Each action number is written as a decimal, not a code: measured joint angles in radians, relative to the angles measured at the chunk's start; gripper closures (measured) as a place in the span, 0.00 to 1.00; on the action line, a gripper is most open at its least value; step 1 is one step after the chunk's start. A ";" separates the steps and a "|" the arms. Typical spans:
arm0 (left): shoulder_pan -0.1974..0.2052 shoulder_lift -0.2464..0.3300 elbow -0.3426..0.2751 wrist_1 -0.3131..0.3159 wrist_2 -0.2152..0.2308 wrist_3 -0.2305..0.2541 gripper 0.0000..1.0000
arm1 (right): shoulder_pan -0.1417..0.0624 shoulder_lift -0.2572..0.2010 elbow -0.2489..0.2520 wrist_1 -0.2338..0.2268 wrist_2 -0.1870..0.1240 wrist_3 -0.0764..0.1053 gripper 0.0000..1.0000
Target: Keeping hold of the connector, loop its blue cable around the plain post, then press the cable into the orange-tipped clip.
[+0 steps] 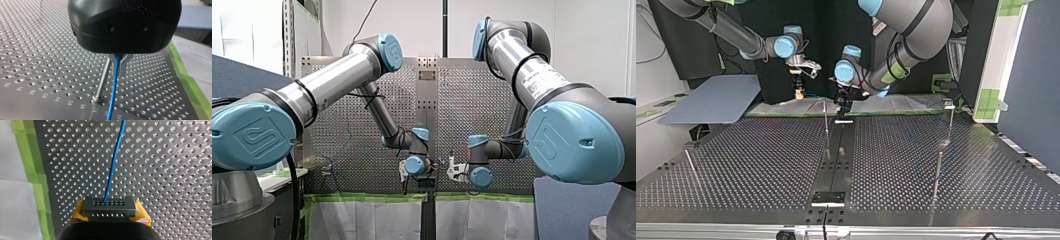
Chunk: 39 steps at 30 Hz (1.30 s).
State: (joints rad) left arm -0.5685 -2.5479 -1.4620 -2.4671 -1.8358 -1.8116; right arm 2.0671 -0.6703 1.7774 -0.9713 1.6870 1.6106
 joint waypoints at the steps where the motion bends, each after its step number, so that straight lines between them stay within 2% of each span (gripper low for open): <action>1: 0.001 0.000 0.004 0.000 0.004 -0.006 0.98 | -0.002 0.000 -0.005 0.003 0.000 0.000 1.00; 8: 0.008 -0.030 0.053 -0.022 0.042 -0.050 0.98 | -0.021 0.000 -0.037 0.009 -0.001 -0.005 1.00; 13: 0.008 -0.066 0.103 -0.045 0.032 -0.047 0.98 | -0.037 0.001 -0.049 0.009 -0.003 -0.009 1.00; 20: 0.027 -0.074 0.166 -0.066 0.037 -0.071 0.98 | -0.064 0.003 -0.077 0.016 -0.013 -0.007 1.00; 30: 0.061 -0.074 0.222 -0.126 0.034 -0.048 0.98 | -0.103 0.005 -0.142 0.074 -0.027 -0.008 1.00; 39: 0.081 -0.074 0.230 -0.150 0.026 -0.026 0.98 | -0.128 0.006 -0.163 0.088 -0.044 -0.007 1.00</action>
State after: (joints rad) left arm -0.4878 -2.6220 -1.2317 -2.6175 -1.8096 -1.8375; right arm 1.9388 -0.6645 1.6145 -0.8832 1.6433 1.6033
